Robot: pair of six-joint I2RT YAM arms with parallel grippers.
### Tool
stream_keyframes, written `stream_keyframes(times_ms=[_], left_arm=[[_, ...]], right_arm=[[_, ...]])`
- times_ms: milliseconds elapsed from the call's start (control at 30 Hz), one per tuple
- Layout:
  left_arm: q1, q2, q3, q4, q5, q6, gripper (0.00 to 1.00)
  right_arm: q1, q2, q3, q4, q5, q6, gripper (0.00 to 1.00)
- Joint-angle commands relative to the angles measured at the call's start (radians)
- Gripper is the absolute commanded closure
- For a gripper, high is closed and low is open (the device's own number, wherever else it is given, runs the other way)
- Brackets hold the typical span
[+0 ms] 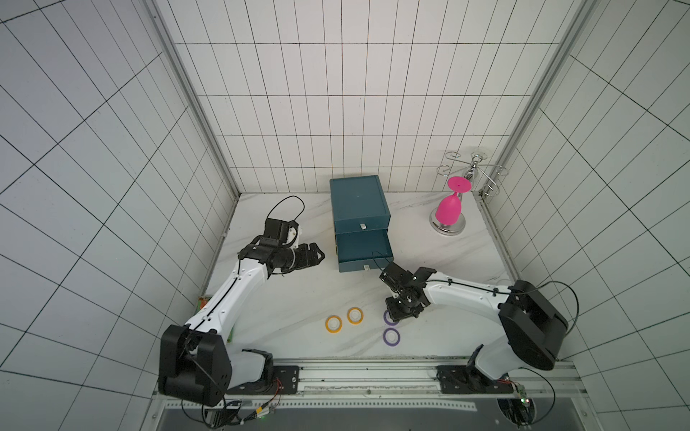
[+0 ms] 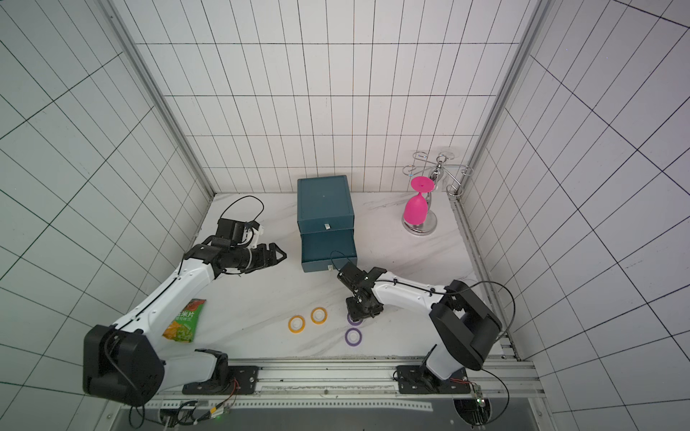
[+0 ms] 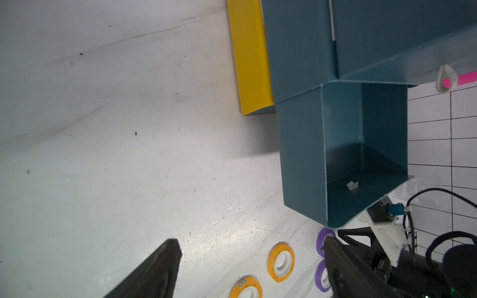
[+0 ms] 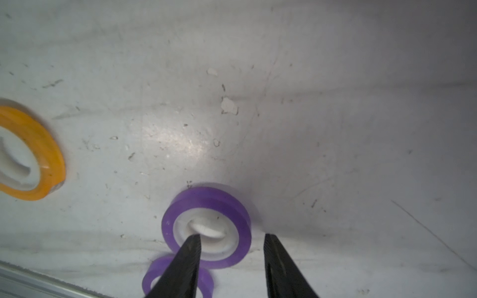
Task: Place the transparent tape into the drawer according to color
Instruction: Pick up the tape at the center of the board.
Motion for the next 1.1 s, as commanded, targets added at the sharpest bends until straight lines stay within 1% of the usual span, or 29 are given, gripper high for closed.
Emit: stream_keyframes(times_ms=[0,100,200,333,467,600,833,1067], left_arm=[[0.009,-0.007,-0.01,0.026,0.022,0.015,0.1],[0.013,-0.01,-0.011,0.026,0.023,0.017,0.1],[0.017,-0.01,-0.012,0.026,0.027,0.017,0.1],[0.018,-0.01,-0.013,0.026,0.026,0.02,0.1],[0.019,-0.009,-0.013,0.021,0.025,0.022,0.09],[0.019,-0.013,-0.015,0.018,0.02,0.023,0.1],[0.019,-0.01,-0.013,0.019,0.017,0.021,0.09],[0.02,-0.011,-0.01,0.021,0.016,0.021,0.09]], right_arm=[[0.019,0.028,0.036,-0.009,0.036,0.012,0.58],[0.026,0.048,0.038,-0.009,0.042,0.014,0.6],[0.033,0.062,0.04,-0.009,0.05,0.017,0.66],[0.036,0.075,0.043,-0.011,0.049,0.019,0.77],[0.037,0.086,0.042,-0.012,0.049,0.019,0.9],[0.038,0.077,0.042,-0.012,0.051,0.02,0.99],[0.037,0.023,0.054,-0.031,0.075,0.026,1.0],[0.027,-0.068,0.073,-0.054,0.087,0.04,1.0]])
